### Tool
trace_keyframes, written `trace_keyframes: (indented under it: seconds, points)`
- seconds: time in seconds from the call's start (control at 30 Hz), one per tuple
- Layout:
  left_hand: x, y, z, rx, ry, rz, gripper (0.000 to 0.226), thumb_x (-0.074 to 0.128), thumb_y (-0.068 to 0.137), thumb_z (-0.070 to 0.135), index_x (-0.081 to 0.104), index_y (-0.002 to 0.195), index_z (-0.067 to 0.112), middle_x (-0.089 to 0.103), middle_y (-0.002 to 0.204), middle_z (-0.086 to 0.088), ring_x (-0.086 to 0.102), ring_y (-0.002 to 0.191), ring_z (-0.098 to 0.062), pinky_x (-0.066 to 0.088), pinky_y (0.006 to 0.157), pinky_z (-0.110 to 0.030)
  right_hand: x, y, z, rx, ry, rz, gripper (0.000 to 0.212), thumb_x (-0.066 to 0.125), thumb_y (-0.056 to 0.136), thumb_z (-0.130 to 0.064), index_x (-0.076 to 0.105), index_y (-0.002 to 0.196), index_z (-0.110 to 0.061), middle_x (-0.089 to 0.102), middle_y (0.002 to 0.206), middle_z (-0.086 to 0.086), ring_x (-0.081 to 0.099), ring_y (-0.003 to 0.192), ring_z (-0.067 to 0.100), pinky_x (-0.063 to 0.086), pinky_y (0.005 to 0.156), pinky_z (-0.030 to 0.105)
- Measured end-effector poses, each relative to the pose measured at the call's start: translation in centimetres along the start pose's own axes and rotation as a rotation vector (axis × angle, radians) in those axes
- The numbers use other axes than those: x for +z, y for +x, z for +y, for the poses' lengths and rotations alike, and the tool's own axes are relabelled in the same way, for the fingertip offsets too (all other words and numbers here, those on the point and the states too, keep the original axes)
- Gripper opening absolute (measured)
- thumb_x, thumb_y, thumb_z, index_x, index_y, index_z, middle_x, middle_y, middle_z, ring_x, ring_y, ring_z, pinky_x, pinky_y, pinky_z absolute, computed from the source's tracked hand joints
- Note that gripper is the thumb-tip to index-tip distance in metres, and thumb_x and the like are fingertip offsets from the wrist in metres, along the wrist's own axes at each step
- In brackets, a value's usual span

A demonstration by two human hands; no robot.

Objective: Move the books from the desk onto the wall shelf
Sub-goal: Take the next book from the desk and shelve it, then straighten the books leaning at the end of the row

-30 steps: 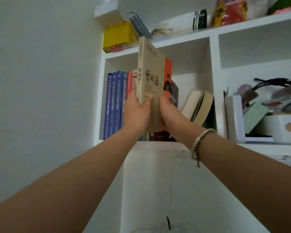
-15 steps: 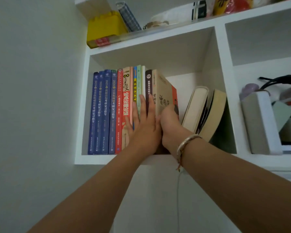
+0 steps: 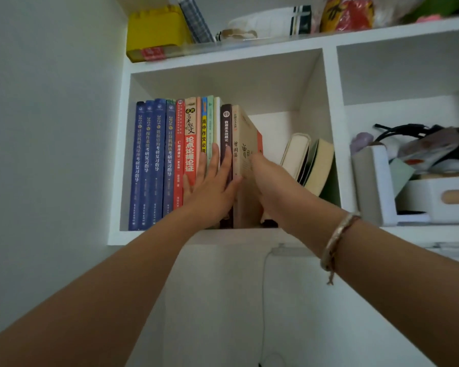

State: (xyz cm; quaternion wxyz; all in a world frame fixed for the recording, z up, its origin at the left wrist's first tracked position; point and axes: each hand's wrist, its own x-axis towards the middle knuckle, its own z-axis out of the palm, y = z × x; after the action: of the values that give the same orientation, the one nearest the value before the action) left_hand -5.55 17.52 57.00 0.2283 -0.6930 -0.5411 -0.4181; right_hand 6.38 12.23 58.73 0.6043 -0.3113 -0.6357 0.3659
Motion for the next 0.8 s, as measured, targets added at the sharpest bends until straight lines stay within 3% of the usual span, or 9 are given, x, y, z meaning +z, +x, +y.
trace_keyframes:
  seconds: [0.07, 0.2, 0.27, 0.33, 0.43, 0.53, 0.63, 0.7, 0.8]
  points:
    - [-0.4, -1.4, 0.9, 0.024, -0.190, 0.116, 0.054, 0.030, 0.099, 0.042, 0.013, 0.149, 0.033, -0.002, 0.160, 0.008, -0.004, 0.147, -0.014, 0.001, 0.118, -0.048, -2.2, -1.9, -0.8, -0.162, -0.263, 0.041, 0.036, 0.035, 0.099, -0.022, 0.053, 0.127, -0.007, 0.062, 0.115, 0.012, 0.060, 0.093, 0.025, 0.053, 0.080, 0.036]
    - [-0.8, -4.6, 4.5, 0.099, -0.563, 0.316, 0.036, 0.047, 0.097, 0.028, 0.049, 0.132, 0.022, 0.045, 0.141, 0.007, 0.039, 0.131, -0.006, 0.037, 0.109, -0.036, -6.3, -3.5, -2.4, -0.401, -0.577, 0.164, 0.028, 0.037, 0.098, -0.017, 0.054, 0.120, -0.018, 0.054, 0.093, -0.016, 0.042, 0.071, -0.006, 0.031, 0.052, -0.006]
    - [-0.6, -4.7, 6.5, 0.093, -0.634, 0.235, 0.040, 0.053, 0.094, 0.030, 0.048, 0.132, 0.021, 0.052, 0.133, 0.008, 0.046, 0.123, -0.006, 0.045, 0.103, -0.035, -7.3, -2.7, -3.2, -0.449, -0.761, 0.240, 0.033, 0.038, 0.097, -0.021, 0.051, 0.127, -0.018, 0.058, 0.114, -0.004, 0.047, 0.083, 0.004, 0.028, 0.060, 0.002]
    - [-0.2, -3.6, 8.1, 0.043, -0.667, 0.078, 0.057, 0.059, 0.089, 0.039, 0.040, 0.139, 0.022, 0.051, 0.136, 0.006, 0.047, 0.124, -0.010, 0.044, 0.104, -0.037, -7.7, -1.6, -4.0, -0.412, -0.929, 0.252, 0.035, 0.035, 0.097, -0.027, 0.053, 0.123, -0.012, 0.060, 0.118, 0.008, 0.055, 0.098, 0.022, 0.038, 0.073, 0.025]
    - [0.7, -1.7, 8.9, -0.076, -0.572, -0.092, 0.077, 0.064, 0.081, 0.052, 0.031, 0.144, 0.023, 0.043, 0.144, 0.001, 0.038, 0.134, -0.021, 0.039, 0.106, -0.042, -7.2, 0.2, -4.8, -0.272, -1.046, 0.170, 0.042, 0.023, 0.099, -0.029, 0.052, 0.080, -0.005, 0.056, 0.080, 0.010, 0.056, 0.085, 0.026, 0.032, 0.105, 0.042]
    - [1.5, -1.2, 8.3, -0.104, -0.577, -0.104, 0.066, 0.064, 0.083, 0.048, 0.039, 0.137, 0.020, 0.051, 0.128, 0.004, 0.045, 0.120, -0.016, 0.044, 0.087, -0.023, -6.8, 1.3, -5.2, -0.266, -1.062, 0.183, 0.045, 0.016, 0.099, -0.028, 0.041, 0.065, -0.012, 0.047, 0.070, 0.005, 0.046, 0.074, 0.020, 0.011, 0.118, 0.046]
    - [1.8, -1.6, 7.9, -0.116, -0.752, -0.056, 0.046, 0.057, 0.090, 0.042, 0.044, 0.130, 0.023, 0.047, 0.092, 0.018, 0.047, 0.086, 0.002, 0.033, 0.059, -0.012, -7.1, 1.0, -5.4, -0.285, -0.996, 0.133, 0.048, 0.016, 0.100, -0.024, 0.056, 0.088, 0.000, 0.059, 0.092, 0.012, 0.052, 0.090, 0.027, 0.020, 0.117, 0.045]
    - [2.1, -1.6, 7.7, -0.112, -0.808, 0.016, 0.039, 0.057, 0.090, 0.038, 0.046, 0.125, 0.025, 0.041, 0.086, 0.024, 0.040, 0.077, 0.008, 0.034, 0.059, -0.011, -7.1, 0.8, -5.7, -0.286, -0.931, 0.083, 0.047, 0.017, 0.100, -0.019, 0.054, 0.119, 0.004, 0.059, 0.119, 0.020, 0.053, 0.112, 0.036, 0.030, 0.112, 0.047]
    - [1.9, -1.4, 8.1, -0.123, -0.846, 0.086, 0.026, 0.059, 0.089, 0.031, 0.045, 0.111, 0.026, 0.044, 0.085, 0.019, 0.042, 0.075, 0.005, 0.035, 0.055, -0.009, -6.9, 0.9, -5.9, -0.309, -0.854, 0.034, 0.049, 0.020, 0.100, -0.025, 0.056, 0.122, -0.002, 0.060, 0.122, 0.019, 0.054, 0.116, 0.034, 0.039, 0.103, 0.044]
